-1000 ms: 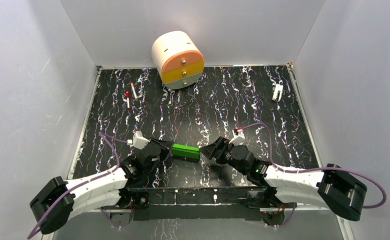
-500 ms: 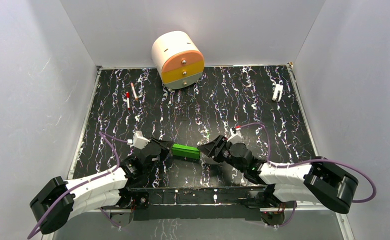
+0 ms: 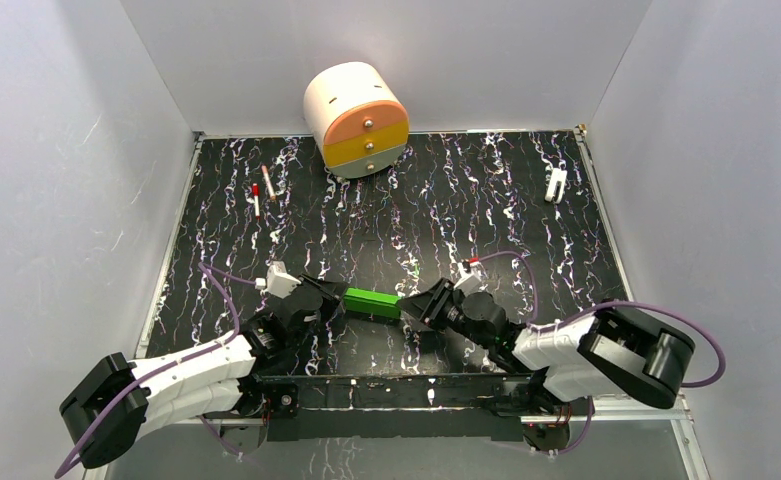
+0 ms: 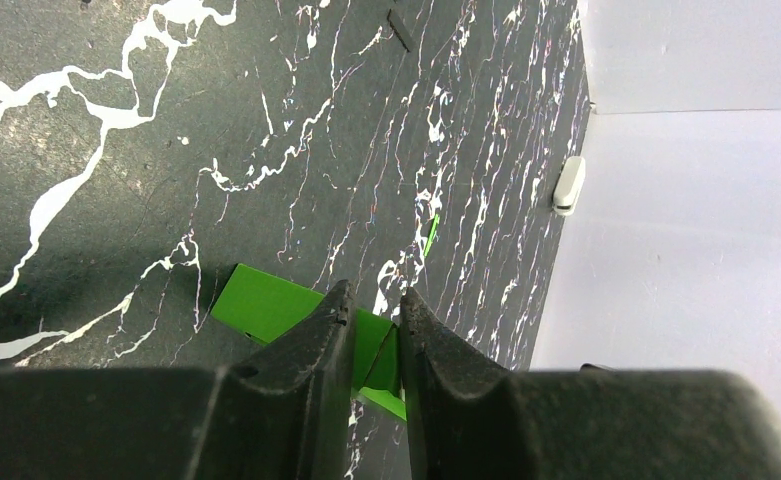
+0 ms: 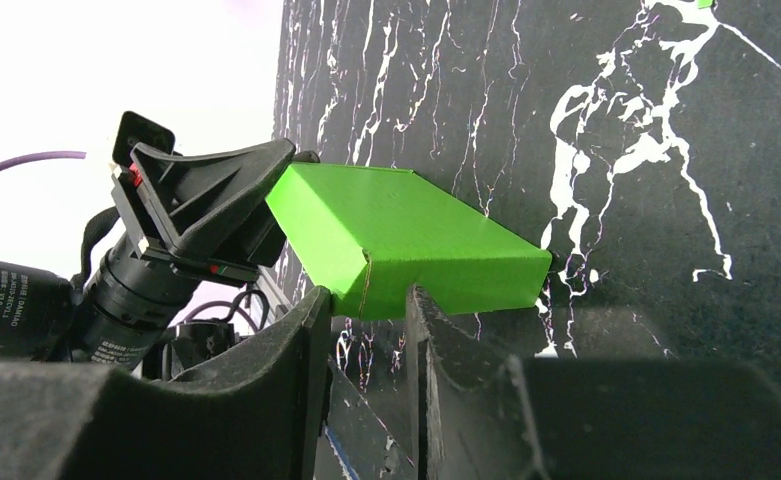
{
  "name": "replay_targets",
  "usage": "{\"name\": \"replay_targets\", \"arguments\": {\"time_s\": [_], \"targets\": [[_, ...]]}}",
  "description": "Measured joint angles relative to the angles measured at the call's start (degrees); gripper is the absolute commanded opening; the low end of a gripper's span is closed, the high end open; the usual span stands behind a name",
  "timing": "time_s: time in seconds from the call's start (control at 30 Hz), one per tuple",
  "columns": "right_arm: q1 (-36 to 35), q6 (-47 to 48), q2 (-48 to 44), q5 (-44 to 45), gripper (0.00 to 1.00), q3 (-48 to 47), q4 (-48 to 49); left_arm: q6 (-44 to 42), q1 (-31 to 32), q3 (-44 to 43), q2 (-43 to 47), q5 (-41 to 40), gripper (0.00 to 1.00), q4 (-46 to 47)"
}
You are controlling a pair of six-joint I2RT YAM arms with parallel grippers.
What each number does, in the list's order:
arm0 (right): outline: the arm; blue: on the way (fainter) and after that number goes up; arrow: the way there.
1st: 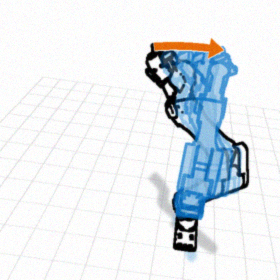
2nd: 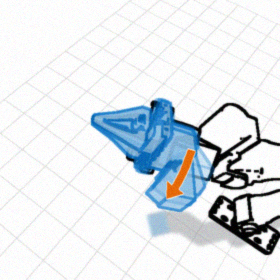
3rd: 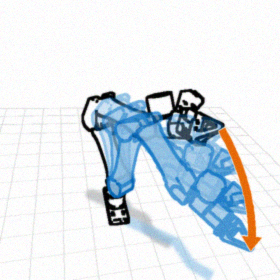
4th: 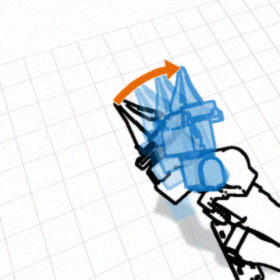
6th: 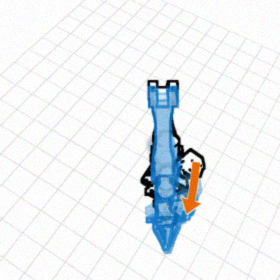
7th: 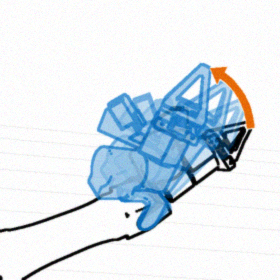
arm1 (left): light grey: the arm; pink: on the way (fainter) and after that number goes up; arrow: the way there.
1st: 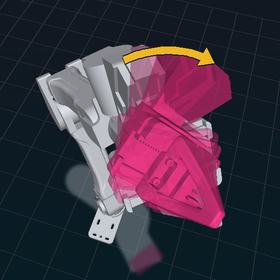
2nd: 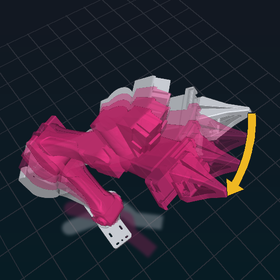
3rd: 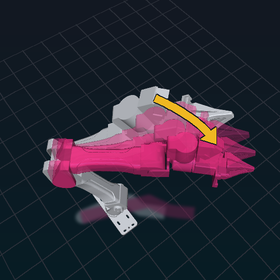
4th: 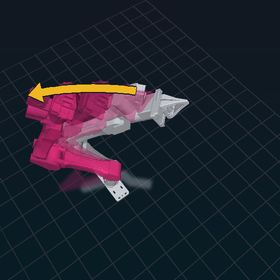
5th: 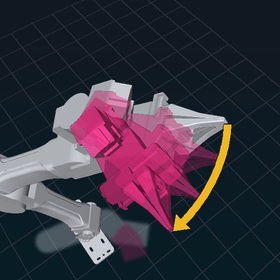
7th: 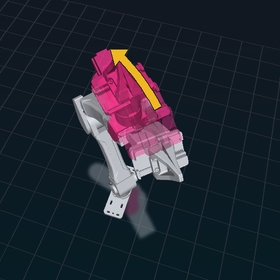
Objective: Fold the paper box
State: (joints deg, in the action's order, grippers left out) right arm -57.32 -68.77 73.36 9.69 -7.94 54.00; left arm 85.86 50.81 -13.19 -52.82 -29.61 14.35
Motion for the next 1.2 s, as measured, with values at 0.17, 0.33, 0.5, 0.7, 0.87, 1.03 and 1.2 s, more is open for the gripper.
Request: {"name": "replay_targets", "arguments": {"time_s": [0.17, 0.33, 0.5, 0.7, 0.87, 1.03, 1.2], "targets": [[0.31, -0.07, 4.15, -0.28, 0.23, 2.43, 8.46, -0.68, -0.02, 0.0, 0.17, 0.61, 0.0, 0.0], [1.14, -0.92, 10.25, -1.09, 0.14, 4.79, 18.38, -3.8, -0.52, 0.15, 0.87, 2.84, 0.0, 0.42], [3.43, -1.97, 17.2, -4.48, 0.03, 5.38, 27.65, -8.68, -3.37, 0.44, 1.29, 7.65, 0.06, 1.99], [6.25, -1.95, 21.24, -9.35, 0.0, 4.96, 32.52, -13.92, -6.82, 1.33, 3.61, 13.92, 0.12, 2.6], [8.24, -1.05, 19.82, -11.87, 0.0, 3.61, 29.44, -17.09, -10.08, 3.23, 6.84, 20.33, 0.2, 2.8], [9.77, 1.99, 14.45, -12.92, 0.0, 0.81, 19.32, -19.52, -12.68, 4.24, 7.89, 26.29, 0.41, 2.99], [10.71, 6.29, 9.27, -13.27, 0.05, -2.95, 8.11, -21.05, -14.8, 4.35, 8.04, 31.89, 0.54, 0.39]]}}
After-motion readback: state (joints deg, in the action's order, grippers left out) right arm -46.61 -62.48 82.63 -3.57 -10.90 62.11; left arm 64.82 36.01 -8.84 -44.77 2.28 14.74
